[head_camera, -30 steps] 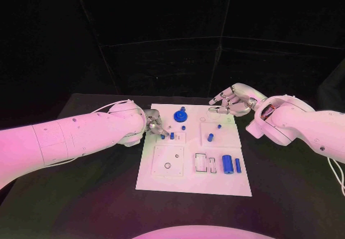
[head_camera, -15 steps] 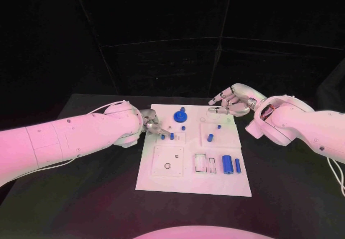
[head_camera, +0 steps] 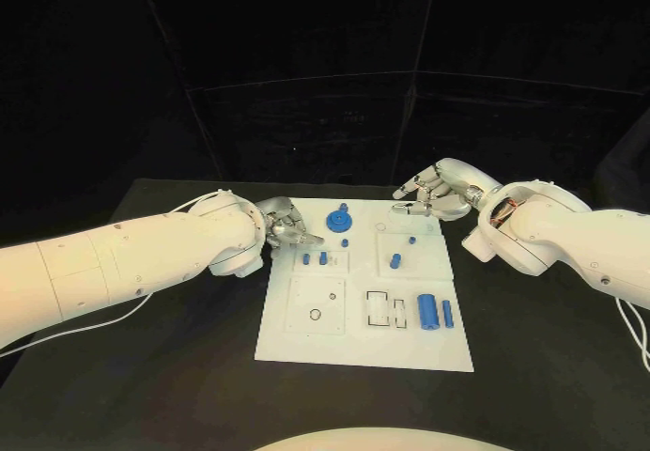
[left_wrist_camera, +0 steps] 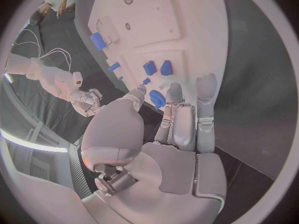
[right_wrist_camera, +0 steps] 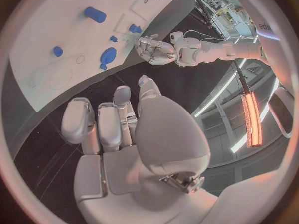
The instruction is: Assemble the parts on the task board
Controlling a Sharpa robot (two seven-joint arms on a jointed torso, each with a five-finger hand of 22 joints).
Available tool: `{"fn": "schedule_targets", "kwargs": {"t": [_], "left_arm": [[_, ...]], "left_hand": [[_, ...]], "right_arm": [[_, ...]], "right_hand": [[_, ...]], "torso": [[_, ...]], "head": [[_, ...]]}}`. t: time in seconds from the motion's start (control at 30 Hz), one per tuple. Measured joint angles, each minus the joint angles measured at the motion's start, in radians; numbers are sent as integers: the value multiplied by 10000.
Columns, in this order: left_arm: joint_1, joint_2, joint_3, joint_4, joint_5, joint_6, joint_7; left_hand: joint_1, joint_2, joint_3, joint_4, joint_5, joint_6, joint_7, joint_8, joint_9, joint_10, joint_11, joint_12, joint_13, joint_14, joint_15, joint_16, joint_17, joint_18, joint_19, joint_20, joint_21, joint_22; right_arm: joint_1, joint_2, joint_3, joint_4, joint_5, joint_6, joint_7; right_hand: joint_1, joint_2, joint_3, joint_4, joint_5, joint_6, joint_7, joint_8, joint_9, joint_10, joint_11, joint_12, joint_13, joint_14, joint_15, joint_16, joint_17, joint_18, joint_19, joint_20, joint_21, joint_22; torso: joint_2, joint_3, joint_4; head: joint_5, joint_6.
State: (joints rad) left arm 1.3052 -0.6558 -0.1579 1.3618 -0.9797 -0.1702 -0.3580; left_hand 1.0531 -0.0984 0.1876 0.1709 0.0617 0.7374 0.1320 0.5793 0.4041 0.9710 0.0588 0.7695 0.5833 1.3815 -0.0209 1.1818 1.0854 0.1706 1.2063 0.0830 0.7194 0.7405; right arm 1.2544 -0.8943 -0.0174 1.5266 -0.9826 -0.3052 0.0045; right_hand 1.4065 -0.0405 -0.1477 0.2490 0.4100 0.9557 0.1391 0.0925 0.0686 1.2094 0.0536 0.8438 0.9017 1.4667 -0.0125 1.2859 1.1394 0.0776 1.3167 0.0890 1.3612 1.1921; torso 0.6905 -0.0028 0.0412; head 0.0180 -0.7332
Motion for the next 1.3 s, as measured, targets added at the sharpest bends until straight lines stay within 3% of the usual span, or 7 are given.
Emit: {"fn": "schedule_targets", "kwargs": {"t": [0.07,0.2,0.33,0.53,0.7,0.9,1.3], "left_arm": [[13,131,0,-170,270,-164,690],[34,440,-1,-506,397,-362,1690],[53,870,-2,-972,52,-506,2557],[63,1504,-24,-1588,-1159,-498,3374],[67,1945,-109,-2007,-2155,-346,3694],[47,2359,-224,-2476,-3010,-23,3764],[-14,2777,-290,-3034,-3831,625,3707]], "left_hand": [[644,58,-6,-254,-24,-130,131,-177,-232,-487,129,-294,-251,-415,132,-975,-954,-1,-160,121,-644,-526],[2221,254,631,-1071,-31,-237,189,-544,-623,-894,189,-699,-659,-435,157,-955,-906,-1,-158,153,-960,-805],[2998,7,1298,-1645,-31,363,233,-1311,-1375,-1016,270,-1620,-1669,-573,238,-1027,-1165,-3,-63,248,-1080,-925],[2882,-434,1577,-1874,-79,1013,142,-2302,-2197,-953,287,-2851,-3037,-66,251,-187,-568,-1,437,227,-892,-824],[2882,-434,1688,-1985,-78,1538,54,-2785,-2581,-661,283,-3423,-3786,676,214,1084,634,-95,1415,173,999,866],[2839,-478,1743,-2040,-78,1909,-37,-3132,-2836,-395,204,-3801,-4302,804,175,1620,1134,-320,1951,69,2206,1975],[2839,-477,1773,-2071,-77,2196,-71,-3353,-2989,-124,176,-4022,-4649,839,139,1688,1065,-317,2138,17,2648,2439]], "right_arm": [[0,0,0,-2,0,0,0],[0,8,0,-11,0,0,0],[0,23,0,-22,0,0,0],[0,57,0,-22,0,0,0],[0,89,0,-16,0,0,0],[0,116,0,-15,-1,0,-1],[0,144,0,-15,-1,-7,-1]], "right_hand": [[0,0,0,0,0,0,0,0,0,0,0,0,0,0,0,0,0,0,0,0,0,0],[0,0,0,0,0,0,0,0,0,0,0,0,0,0,0,0,0,0,0,0,0,0],[0,0,0,0,0,0,0,0,0,0,0,0,1,0,0,0,1,0,0,0,0,1],[0,0,0,0,0,0,0,0,0,0,0,0,1,0,0,0,1,0,0,0,0,1],[0,0,0,0,0,0,0,0,0,0,0,0,1,0,0,0,1,0,0,0,0,1],[0,0,0,0,0,0,0,0,0,0,0,0,1,0,0,0,2,0,1,0,0,1],[0,0,0,0,0,0,0,0,0,0,0,0,2,0,0,1,2,0,0,0,0,1]], "torso": [[0,0,-2],[5,-1,-6],[12,-3,-16],[29,-3,-35],[38,-4,-42],[41,-4,-44],[40,-7,-48]], "head": [[-20,16],[-67,48],[-98,90],[-164,146],[-169,175],[-167,187],[-211,157]]}}
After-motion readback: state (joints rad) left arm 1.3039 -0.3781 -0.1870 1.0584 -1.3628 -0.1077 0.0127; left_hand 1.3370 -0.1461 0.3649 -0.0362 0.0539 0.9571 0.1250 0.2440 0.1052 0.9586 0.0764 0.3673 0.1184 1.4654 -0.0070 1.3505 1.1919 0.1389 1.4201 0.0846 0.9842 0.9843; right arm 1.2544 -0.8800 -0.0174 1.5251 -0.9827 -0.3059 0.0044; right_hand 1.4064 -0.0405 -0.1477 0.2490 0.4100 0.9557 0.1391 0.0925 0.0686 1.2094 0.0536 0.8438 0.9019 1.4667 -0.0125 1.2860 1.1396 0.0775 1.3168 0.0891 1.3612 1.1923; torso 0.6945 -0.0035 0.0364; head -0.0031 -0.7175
